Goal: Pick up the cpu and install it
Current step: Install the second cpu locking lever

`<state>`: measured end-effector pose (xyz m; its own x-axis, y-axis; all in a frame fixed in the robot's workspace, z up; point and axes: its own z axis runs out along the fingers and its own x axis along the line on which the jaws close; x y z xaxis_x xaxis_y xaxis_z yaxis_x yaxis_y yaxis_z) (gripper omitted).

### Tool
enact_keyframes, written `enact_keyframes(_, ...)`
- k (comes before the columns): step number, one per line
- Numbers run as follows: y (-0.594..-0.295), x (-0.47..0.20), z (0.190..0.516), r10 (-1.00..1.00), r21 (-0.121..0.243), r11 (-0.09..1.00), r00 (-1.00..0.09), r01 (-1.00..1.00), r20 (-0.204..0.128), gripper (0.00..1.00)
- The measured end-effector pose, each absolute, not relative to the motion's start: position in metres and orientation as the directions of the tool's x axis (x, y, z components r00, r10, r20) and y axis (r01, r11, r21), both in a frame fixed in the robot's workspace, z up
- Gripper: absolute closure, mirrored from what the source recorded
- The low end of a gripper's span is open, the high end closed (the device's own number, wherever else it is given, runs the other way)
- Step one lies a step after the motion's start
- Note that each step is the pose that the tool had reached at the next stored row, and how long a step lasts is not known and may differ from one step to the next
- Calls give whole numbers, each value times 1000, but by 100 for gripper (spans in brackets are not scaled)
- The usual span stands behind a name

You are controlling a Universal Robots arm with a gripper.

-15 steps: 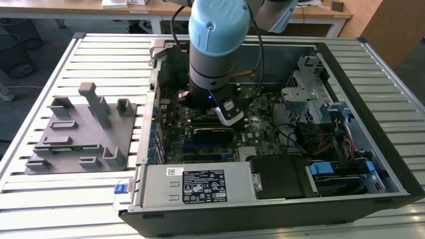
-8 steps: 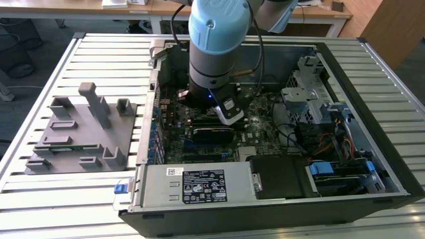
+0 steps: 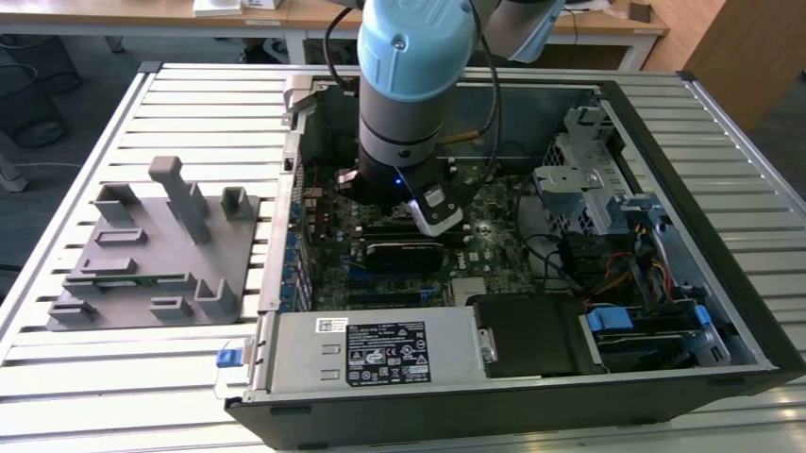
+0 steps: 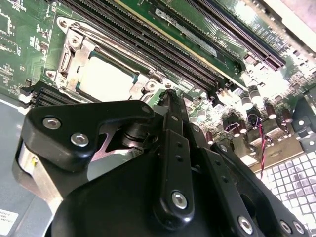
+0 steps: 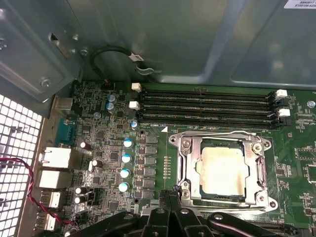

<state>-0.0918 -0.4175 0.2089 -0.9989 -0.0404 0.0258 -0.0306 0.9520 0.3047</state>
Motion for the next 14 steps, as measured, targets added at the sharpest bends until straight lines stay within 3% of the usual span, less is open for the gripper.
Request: enact_keyframes(14,-418,-92,209,-40,304,952,-999,-31,26,89)
